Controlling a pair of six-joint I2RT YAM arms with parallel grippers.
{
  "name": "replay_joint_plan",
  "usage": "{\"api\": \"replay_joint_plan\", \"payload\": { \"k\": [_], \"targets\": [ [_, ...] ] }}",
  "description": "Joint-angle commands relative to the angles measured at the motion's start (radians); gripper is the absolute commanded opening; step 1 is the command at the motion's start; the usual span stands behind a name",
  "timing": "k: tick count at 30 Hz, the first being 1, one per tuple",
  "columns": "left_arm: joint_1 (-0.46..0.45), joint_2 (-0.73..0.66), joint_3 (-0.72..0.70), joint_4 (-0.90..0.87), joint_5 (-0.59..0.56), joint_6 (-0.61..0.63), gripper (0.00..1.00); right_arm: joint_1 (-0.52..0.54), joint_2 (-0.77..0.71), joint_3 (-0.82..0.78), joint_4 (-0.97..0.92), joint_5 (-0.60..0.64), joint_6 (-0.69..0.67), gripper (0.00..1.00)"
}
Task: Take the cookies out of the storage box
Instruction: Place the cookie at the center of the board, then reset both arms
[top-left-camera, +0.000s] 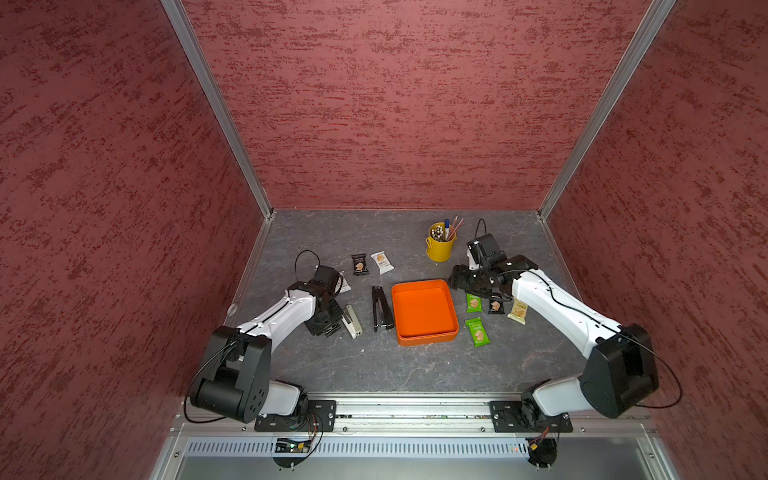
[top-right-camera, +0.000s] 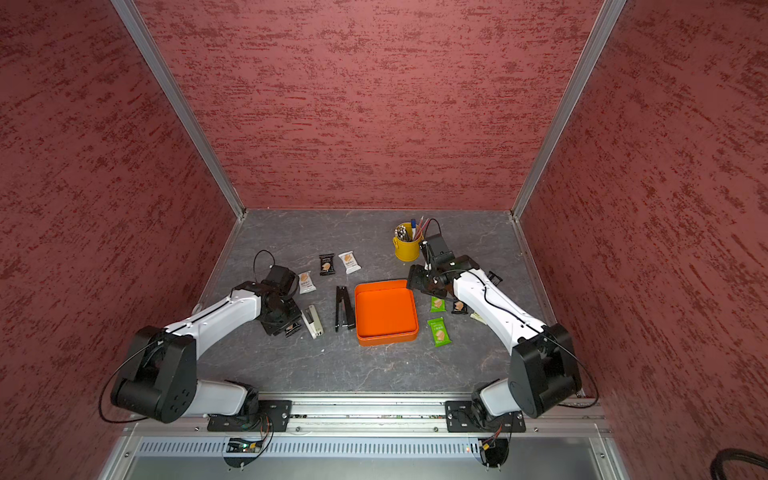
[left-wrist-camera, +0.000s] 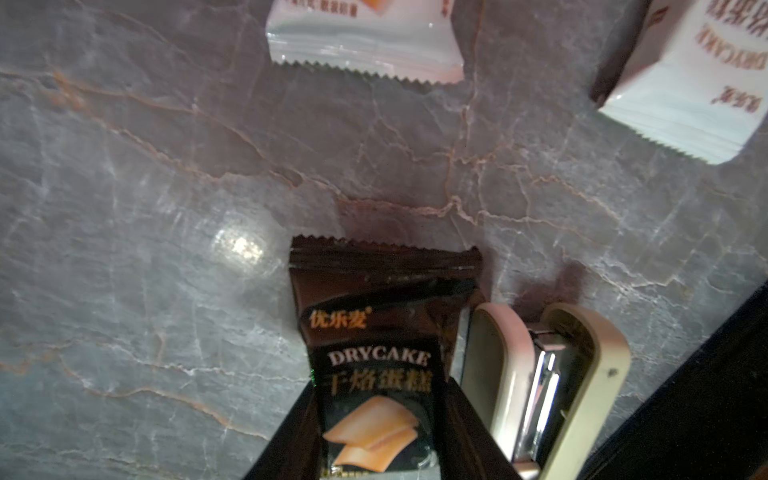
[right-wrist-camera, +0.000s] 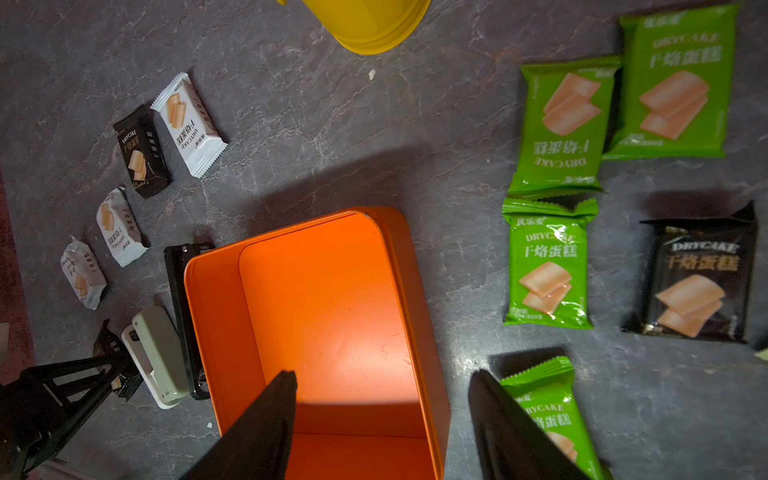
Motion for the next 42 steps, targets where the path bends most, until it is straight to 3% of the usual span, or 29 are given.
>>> {"api": "replay_joint_plan", "payload": {
  "k": [1,3,6,8,13,18,20,23,27,30,34,36,37,42],
  "targets": [
    [0.006,0.013,-0.015,0.033,-0.001,0.012,0.39,0.004,-0.010,0.028,-0.011,0.014,-0.001,0.70],
    [0.006,0.012,-0.015,0.029,-0.002,0.013,0.43,0.003,-0.009,0.032,-0.015,0.020,-0.013,0.70],
    [0.005,0.007,-0.001,0.000,-0.013,0.015,0.63,0.001,-0.001,0.050,-0.027,0.027,-0.042,0.71],
    [0.007,-0.007,0.018,-0.029,-0.026,0.020,0.70,-0.001,-0.001,0.067,-0.039,0.061,-0.068,0.71],
    [0.017,-0.071,0.092,-0.090,-0.070,0.059,0.77,-0.035,-0.001,0.083,-0.032,0.165,-0.146,0.72],
    [0.098,-0.132,0.172,-0.014,-0.109,0.204,0.84,-0.106,-0.009,0.010,0.067,0.310,-0.246,0.72],
    [0.147,-0.158,0.173,0.090,-0.115,0.295,0.89,-0.135,-0.038,-0.071,0.205,0.374,-0.322,0.73],
    [0.196,-0.219,0.087,0.385,-0.156,0.490,0.93,-0.174,-0.075,-0.226,0.489,0.413,-0.440,0.73],
    [0.228,-0.287,-0.171,1.000,-0.112,0.788,1.00,-0.286,-0.032,-0.324,0.703,0.383,-0.422,0.73],
    [0.275,-0.229,-0.298,1.332,-0.050,0.832,1.00,-0.342,-0.001,-0.359,0.822,0.355,-0.446,0.73],
    [0.333,-0.107,-0.245,1.289,0.032,0.816,1.00,-0.351,0.041,-0.515,1.193,0.430,-0.547,0.75],
    [0.339,-0.079,-0.233,1.309,0.061,0.830,1.00,-0.366,0.059,-0.609,1.378,0.423,-0.538,0.89],
    [0.344,-0.063,-0.224,1.313,0.070,0.832,1.00,-0.363,0.056,-0.627,1.399,0.421,-0.541,0.98],
    [0.366,-0.001,-0.099,1.092,0.155,0.811,1.00,-0.363,0.060,-0.711,1.559,0.287,-0.591,0.98]
  ]
}}
